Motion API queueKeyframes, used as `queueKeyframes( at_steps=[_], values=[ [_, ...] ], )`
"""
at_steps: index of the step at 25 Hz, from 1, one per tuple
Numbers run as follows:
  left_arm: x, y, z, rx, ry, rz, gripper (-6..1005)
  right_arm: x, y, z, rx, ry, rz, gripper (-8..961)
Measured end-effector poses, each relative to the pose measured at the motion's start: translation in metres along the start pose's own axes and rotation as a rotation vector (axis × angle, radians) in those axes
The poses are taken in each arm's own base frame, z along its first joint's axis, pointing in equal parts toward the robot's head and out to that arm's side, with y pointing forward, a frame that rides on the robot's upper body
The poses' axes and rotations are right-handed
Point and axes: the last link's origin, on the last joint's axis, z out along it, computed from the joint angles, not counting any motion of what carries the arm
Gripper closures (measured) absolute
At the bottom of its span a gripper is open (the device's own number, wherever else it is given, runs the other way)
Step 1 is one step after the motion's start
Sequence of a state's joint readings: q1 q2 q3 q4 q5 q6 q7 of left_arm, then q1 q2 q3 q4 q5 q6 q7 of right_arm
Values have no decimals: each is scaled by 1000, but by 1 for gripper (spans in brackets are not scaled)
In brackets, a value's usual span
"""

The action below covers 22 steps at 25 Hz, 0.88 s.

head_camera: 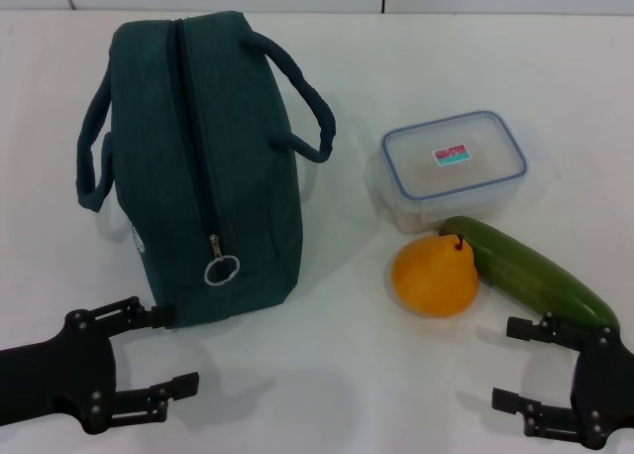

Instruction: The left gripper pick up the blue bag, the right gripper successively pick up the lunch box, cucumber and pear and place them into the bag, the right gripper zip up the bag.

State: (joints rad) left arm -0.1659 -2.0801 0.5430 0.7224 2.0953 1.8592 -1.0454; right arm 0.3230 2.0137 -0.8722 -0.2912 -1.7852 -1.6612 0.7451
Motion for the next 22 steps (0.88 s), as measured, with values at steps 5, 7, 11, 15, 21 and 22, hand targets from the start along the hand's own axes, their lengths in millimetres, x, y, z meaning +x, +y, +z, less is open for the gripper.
queueKeyframes(
  at_steps=[5,7,11,15,21,22],
  values=[
    [0,0,0,0,0,2,171,-1,-1,1,3,-4,2,181],
    [0,0,0,-1,0,2,172,0,-1,1,4,-3,2,180],
    [1,0,0,-6,2,-3,172,0,-1,2,4,-2,5,178],
    [1,0,0,-10,2,-3,172,0,-1,2,3,-1,6,176],
    [4,-1,-7,-1,10,-112,172,0,-1,1,5,-2,8,173],
    [5,-4,-11,10,10,-167,172,0,-1,1,6,-3,9,172]
  ],
)
